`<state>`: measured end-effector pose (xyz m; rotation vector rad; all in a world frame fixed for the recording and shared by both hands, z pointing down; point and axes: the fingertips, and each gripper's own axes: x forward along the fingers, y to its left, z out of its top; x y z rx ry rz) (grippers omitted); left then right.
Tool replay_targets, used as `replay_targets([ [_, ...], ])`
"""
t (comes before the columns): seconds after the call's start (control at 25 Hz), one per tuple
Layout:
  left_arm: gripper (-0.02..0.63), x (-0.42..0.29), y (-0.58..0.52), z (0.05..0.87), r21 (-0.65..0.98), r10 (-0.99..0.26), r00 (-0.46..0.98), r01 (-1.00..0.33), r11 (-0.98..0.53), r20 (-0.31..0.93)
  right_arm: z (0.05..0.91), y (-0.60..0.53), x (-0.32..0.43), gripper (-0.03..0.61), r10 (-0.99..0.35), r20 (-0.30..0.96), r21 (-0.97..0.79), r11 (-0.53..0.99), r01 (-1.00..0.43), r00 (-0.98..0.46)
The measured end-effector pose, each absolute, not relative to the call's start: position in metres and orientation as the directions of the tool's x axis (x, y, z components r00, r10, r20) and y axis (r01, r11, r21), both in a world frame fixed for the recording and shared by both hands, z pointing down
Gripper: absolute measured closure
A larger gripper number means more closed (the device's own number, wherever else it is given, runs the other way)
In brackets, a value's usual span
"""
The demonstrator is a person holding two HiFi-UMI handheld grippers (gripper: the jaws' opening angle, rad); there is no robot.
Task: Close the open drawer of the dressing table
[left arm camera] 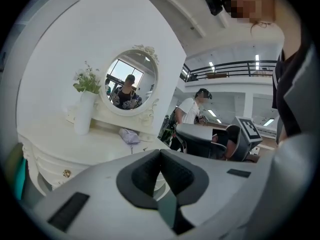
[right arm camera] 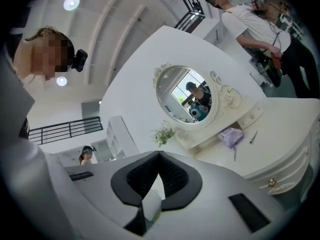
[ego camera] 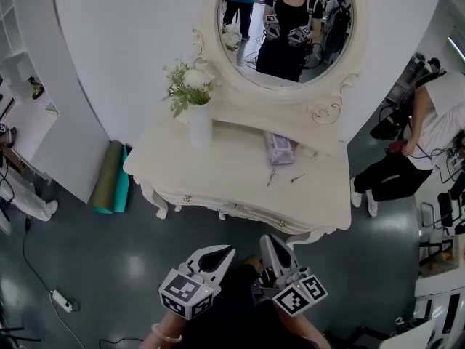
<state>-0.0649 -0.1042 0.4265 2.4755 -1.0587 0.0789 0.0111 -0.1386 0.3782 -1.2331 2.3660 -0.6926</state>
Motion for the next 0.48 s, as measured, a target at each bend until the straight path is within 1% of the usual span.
replay_targets([
  [0.24,0.595,-0.069,-0.107,0.424,0.338,-0.686,0.693,-0.715,-0.612,0.222,0.365,-0.132,0.016,0.565,-0.822,-0.126,-0.571,0.518,-0.637,-0.556],
  [0.4,0.595,-0.077,-0.102,0.427,0.326,-0.701,0.674,-0.733,-0.596,0.234,0.379,-0.127,0.013,0.565,-0.817,-0.106,-0.613,0.503,-0.609,-0.567],
  [0.48,0.595,-0.082,-0.095,0.432,0.345,-0.708,0.662,-0.742,-0.575,0.245,0.384,-0.126,0.004,0.565,-0.804,-0.1,-0.638,0.504,-0.583,-0.586],
])
